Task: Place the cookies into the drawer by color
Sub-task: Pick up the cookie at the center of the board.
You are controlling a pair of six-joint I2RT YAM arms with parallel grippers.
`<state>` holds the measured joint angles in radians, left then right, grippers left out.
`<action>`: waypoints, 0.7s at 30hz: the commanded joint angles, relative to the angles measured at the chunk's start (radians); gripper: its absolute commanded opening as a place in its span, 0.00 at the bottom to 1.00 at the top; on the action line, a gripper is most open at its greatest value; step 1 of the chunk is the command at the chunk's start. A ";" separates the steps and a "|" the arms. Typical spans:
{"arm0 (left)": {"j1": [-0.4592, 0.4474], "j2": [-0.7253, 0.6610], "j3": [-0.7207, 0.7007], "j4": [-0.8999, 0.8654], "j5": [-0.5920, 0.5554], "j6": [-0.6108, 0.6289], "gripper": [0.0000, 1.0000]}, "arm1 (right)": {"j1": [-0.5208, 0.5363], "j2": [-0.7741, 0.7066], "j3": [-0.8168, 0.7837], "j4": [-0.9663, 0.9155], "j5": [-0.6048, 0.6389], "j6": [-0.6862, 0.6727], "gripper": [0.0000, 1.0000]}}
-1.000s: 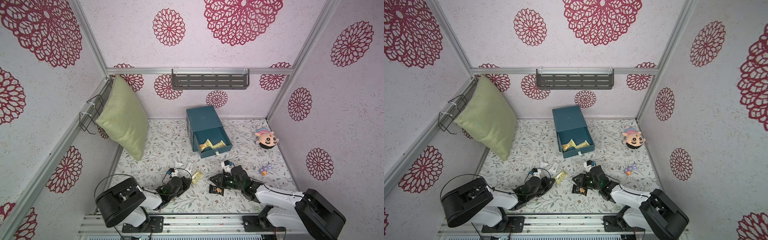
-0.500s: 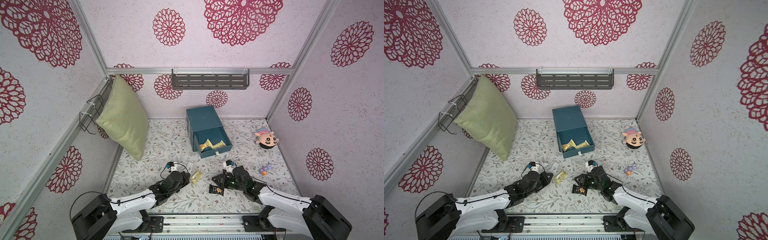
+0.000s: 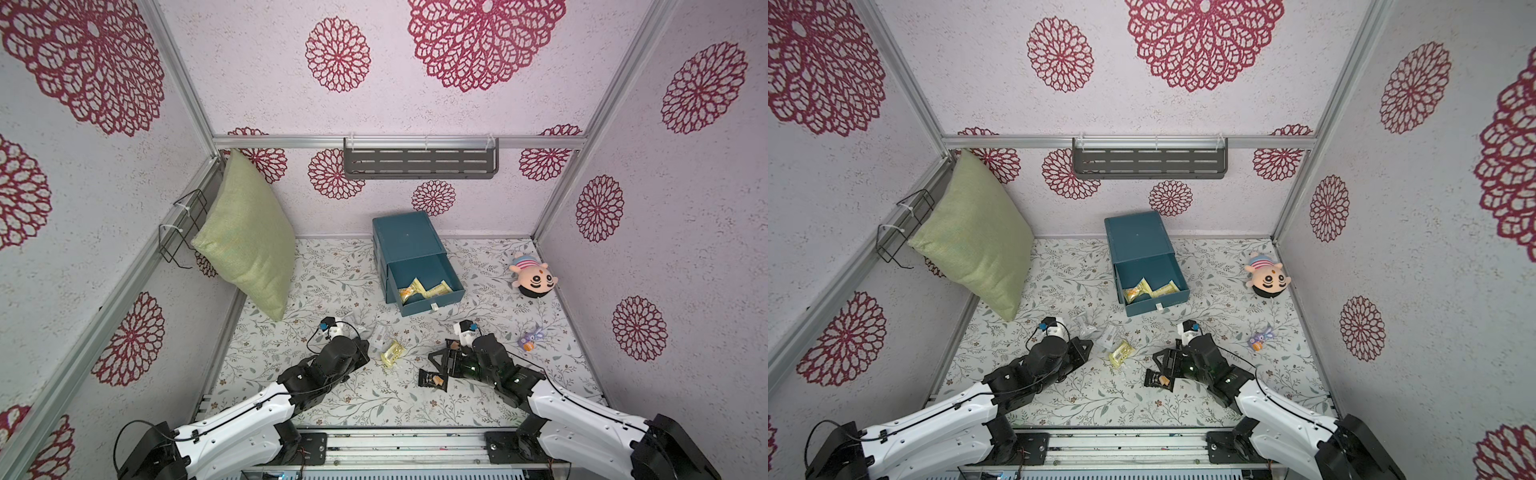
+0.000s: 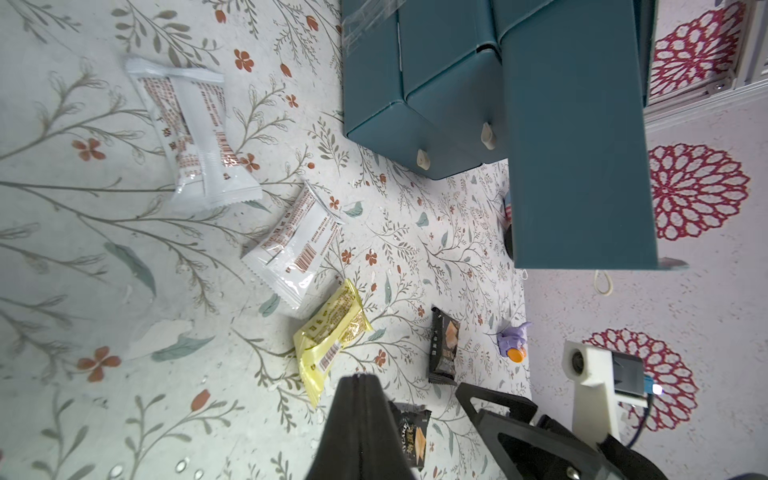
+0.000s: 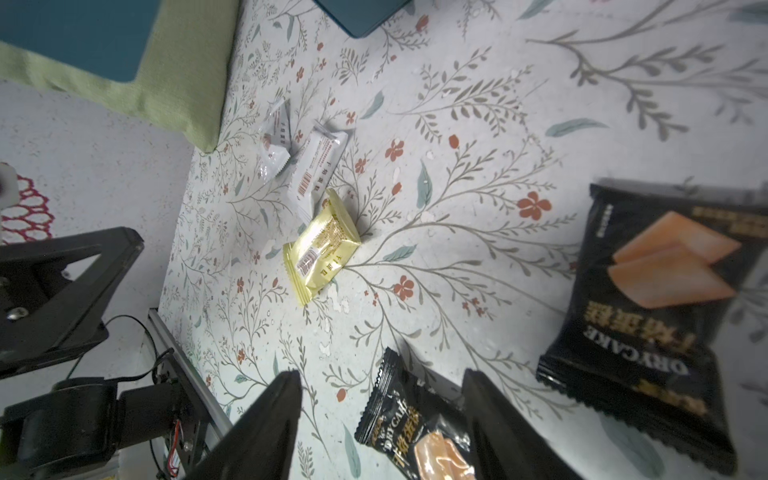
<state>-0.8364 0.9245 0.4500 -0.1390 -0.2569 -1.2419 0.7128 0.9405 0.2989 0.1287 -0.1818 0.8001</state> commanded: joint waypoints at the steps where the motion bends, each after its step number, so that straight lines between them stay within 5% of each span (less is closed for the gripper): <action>1: 0.022 -0.009 0.040 -0.083 -0.008 0.048 0.00 | -0.007 -0.053 -0.003 -0.059 0.049 -0.036 0.87; 3: 0.035 -0.010 0.066 -0.103 0.003 0.069 0.00 | -0.010 -0.080 -0.010 -0.069 0.058 -0.036 0.99; 13: 0.088 -0.022 0.212 -0.254 0.069 0.163 0.00 | -0.015 -0.129 -0.016 -0.112 0.078 -0.029 0.99; 14: 0.093 -0.005 0.221 -0.264 0.097 0.165 0.08 | -0.015 -0.129 -0.014 -0.112 0.077 -0.027 0.99; 16: 0.097 0.045 0.210 -0.245 0.162 0.155 0.41 | -0.015 -0.129 -0.013 -0.107 0.077 -0.025 0.99; 21: 0.097 0.139 0.087 -0.008 0.249 0.067 0.54 | -0.016 -0.098 -0.012 -0.070 0.054 -0.022 0.99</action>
<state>-0.7460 1.0279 0.5911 -0.2546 -0.0856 -1.1347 0.7025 0.8318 0.2825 0.0296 -0.1280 0.7784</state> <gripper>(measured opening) 0.533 0.991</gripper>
